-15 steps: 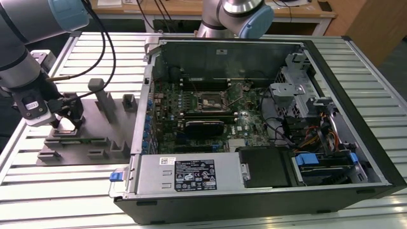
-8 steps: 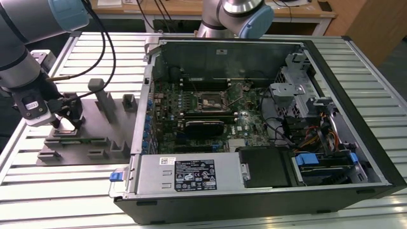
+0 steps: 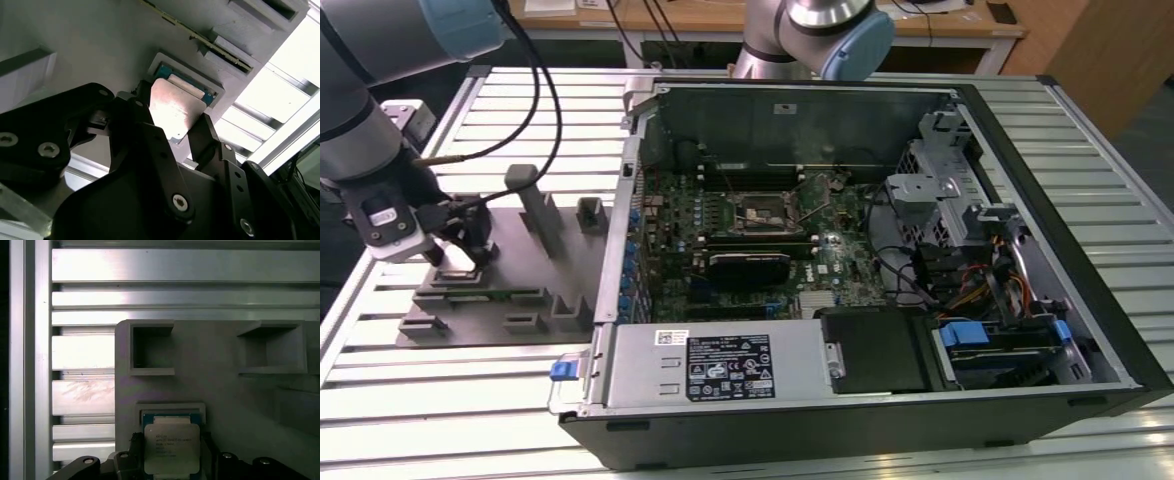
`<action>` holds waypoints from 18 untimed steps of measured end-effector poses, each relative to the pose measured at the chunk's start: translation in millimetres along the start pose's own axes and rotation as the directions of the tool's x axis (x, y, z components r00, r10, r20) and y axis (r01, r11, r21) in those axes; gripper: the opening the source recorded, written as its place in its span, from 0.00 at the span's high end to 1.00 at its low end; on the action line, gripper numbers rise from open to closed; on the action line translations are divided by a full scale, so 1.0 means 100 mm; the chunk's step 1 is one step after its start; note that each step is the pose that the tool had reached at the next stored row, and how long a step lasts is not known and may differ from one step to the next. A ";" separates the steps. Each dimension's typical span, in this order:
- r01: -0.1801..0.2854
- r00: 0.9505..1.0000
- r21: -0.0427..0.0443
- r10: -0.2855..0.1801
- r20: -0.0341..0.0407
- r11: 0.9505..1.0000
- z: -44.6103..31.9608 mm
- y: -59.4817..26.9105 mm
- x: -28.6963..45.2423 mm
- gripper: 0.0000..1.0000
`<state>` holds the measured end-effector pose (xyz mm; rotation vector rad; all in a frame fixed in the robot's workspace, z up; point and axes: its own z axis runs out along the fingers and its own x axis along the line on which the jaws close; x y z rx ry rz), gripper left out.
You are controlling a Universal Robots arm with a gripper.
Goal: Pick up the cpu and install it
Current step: 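Pick up the cpu and move it towards the insertion slot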
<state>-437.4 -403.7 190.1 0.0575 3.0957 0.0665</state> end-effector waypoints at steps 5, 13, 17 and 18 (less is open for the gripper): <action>0.000 1.000 0.000 0.000 0.000 1.000 -0.080 0.004 -0.004 0.46; 0.000 1.000 0.000 0.000 0.001 1.000 -0.295 0.013 -0.013 0.46; 0.000 1.000 0.000 0.000 0.002 1.000 -0.414 0.018 -0.019 0.46; 0.000 1.000 0.000 0.000 0.002 1.000 -0.442 0.019 -0.020 0.46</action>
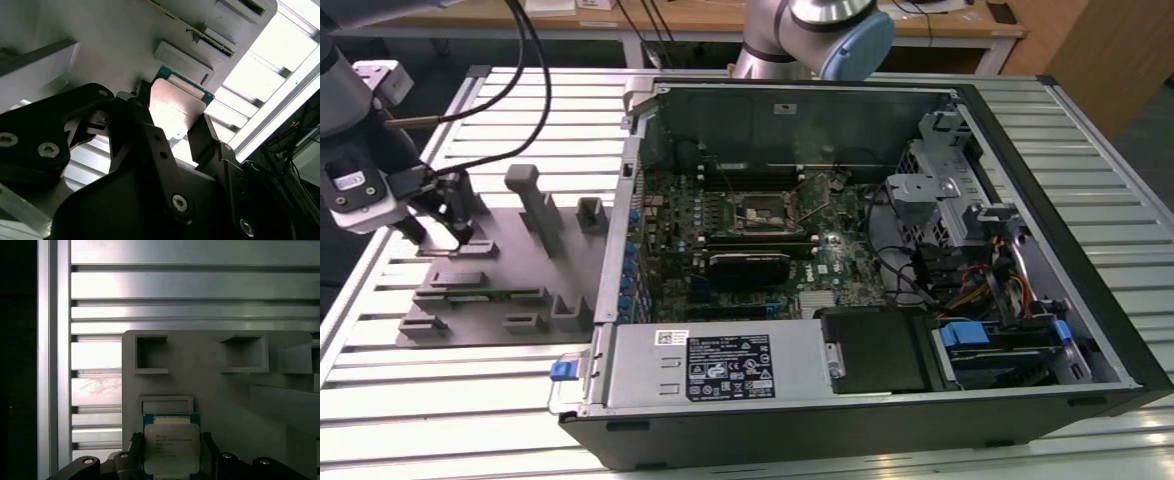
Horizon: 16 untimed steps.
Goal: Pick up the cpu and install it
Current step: 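Pick up the cpu and move it towards the insertion slot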
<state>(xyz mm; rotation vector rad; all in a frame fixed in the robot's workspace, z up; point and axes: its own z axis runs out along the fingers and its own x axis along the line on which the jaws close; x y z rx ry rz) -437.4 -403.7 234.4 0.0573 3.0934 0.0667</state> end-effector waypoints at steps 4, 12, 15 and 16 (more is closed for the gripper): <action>0.000 1.000 0.000 0.000 0.001 1.000 -0.087 0.004 -0.004 0.46; 0.000 1.000 0.000 0.000 0.004 1.000 -0.256 0.012 -0.012 0.46; 0.000 1.000 0.000 0.000 0.005 1.000 -0.325 0.015 -0.015 0.46; 0.000 1.000 0.000 0.000 0.006 1.000 -0.347 0.017 -0.016 0.46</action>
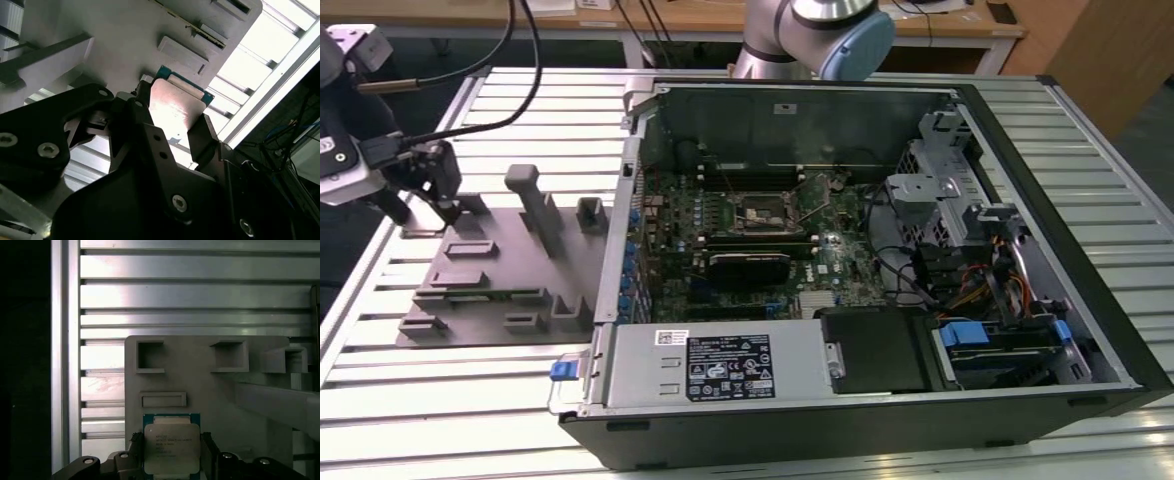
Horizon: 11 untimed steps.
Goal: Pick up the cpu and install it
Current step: 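Pick up the cpu and move it towards the insertion slot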
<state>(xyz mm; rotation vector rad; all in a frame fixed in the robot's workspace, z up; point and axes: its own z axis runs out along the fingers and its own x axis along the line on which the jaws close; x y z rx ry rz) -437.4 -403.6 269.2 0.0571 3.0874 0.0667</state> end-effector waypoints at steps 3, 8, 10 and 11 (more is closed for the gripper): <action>0.000 1.000 0.000 0.000 0.001 1.000 -0.065 0.004 -0.003 0.46; 0.000 1.000 0.000 0.000 0.004 1.000 -0.179 0.010 -0.009 0.46; 0.000 1.000 0.000 0.000 0.005 1.000 -0.221 0.012 -0.012 0.46; 0.000 1.000 0.000 0.000 0.006 1.000 -0.241 0.013 -0.013 0.46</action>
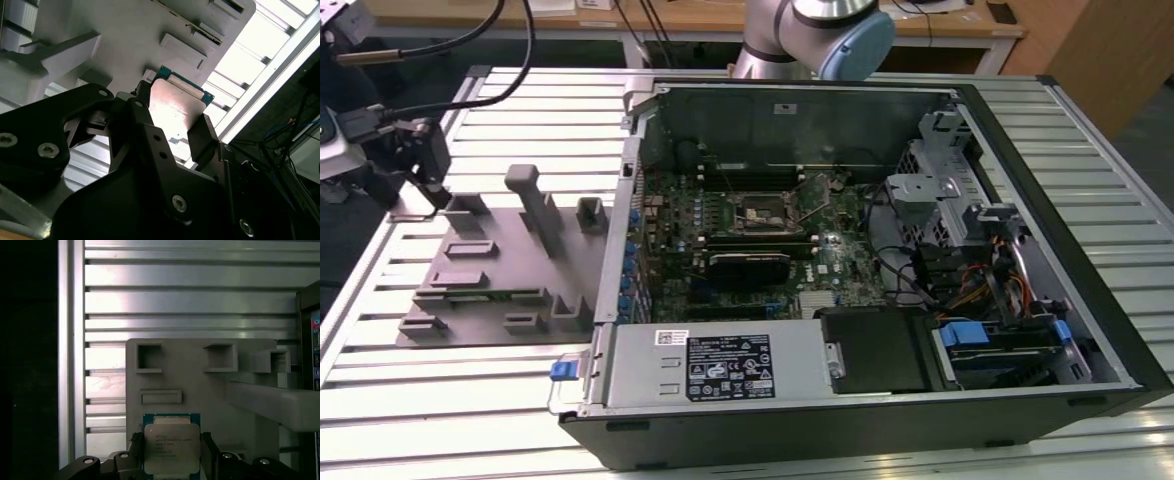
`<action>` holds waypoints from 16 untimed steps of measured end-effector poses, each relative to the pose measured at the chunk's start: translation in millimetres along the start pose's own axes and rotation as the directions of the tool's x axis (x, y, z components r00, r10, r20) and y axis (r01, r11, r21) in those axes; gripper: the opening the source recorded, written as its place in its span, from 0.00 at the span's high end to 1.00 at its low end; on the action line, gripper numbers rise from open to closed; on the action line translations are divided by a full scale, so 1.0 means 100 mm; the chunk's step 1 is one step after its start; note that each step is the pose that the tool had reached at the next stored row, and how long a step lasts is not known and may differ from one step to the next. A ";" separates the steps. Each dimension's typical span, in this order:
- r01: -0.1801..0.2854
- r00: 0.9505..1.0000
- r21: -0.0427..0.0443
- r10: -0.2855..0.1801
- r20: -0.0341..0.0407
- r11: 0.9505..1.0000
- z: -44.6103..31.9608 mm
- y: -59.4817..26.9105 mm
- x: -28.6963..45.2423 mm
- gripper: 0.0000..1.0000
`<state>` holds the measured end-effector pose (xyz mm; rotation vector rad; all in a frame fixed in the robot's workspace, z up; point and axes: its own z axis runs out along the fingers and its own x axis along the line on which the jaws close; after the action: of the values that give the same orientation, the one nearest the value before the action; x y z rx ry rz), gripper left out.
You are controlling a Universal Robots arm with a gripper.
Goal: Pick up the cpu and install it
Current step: 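Pick up the cpu and move it towards the insertion slot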
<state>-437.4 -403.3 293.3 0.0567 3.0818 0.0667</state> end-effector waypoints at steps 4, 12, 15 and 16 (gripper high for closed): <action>0.000 1.000 0.000 0.000 0.002 1.000 -0.066 0.004 -0.004 0.46; 0.000 1.000 0.000 0.000 0.004 1.000 -0.185 0.011 -0.010 0.46; 0.000 1.000 0.000 0.000 0.005 1.000 -0.233 0.014 -0.013 0.46; 0.000 1.000 0.000 0.000 0.006 1.000 -0.249 0.015 -0.014 0.46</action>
<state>-437.4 -402.9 318.4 0.0565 3.0761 0.0667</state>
